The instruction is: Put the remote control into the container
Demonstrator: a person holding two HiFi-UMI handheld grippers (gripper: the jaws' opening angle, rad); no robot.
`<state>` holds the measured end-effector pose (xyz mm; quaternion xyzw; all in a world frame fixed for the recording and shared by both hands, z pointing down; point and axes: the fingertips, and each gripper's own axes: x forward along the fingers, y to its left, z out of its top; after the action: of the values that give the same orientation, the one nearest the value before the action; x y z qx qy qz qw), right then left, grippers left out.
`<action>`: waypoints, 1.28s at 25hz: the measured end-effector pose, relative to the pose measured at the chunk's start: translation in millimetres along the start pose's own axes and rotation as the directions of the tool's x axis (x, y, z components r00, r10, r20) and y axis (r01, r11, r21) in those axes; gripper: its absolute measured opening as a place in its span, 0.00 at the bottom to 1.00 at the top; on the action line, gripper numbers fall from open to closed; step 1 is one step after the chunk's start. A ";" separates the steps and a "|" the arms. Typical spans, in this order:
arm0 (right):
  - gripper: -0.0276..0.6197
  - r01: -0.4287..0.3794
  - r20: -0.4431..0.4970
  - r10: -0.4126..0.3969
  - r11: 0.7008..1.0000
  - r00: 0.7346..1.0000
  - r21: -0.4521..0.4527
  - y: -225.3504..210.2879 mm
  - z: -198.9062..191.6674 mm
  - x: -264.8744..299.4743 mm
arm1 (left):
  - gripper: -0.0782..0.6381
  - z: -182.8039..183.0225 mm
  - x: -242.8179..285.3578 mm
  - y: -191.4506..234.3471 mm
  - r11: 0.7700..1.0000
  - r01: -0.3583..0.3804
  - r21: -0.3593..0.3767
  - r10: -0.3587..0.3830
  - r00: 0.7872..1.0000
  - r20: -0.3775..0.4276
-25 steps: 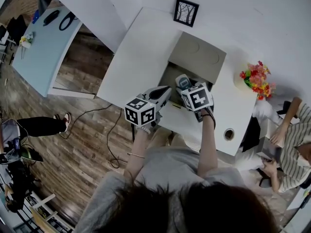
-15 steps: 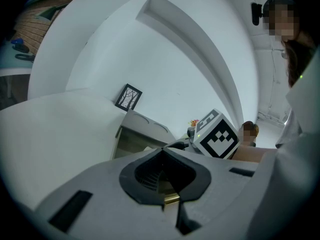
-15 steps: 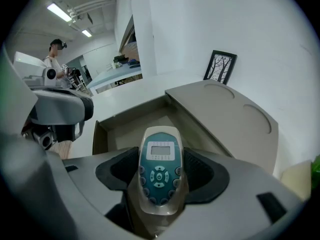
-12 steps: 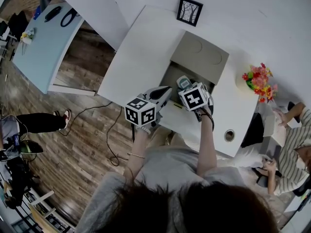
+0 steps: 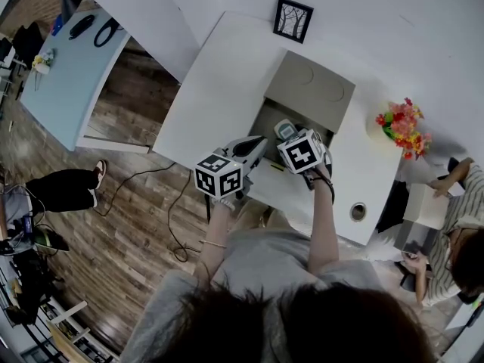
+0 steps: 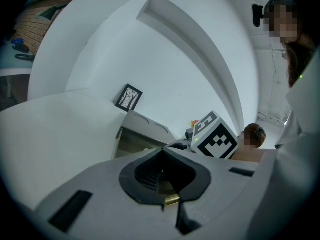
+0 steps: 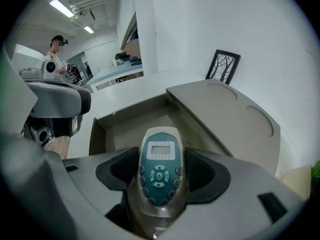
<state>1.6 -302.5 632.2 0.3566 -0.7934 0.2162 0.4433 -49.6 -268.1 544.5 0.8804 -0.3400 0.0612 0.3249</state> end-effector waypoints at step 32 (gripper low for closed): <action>0.22 -0.069 0.337 0.019 0.988 0.941 0.137 -10.4 24.8 -65.4 | 0.11 7.0 7.3 -38.5 0.990 0.110 0.084 -0.111 0.994 0.002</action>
<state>18.9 -301.2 563.6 0.4019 -0.8470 0.2200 0.2696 -20.2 -255.0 521.0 0.9109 -0.2889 0.0544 0.2894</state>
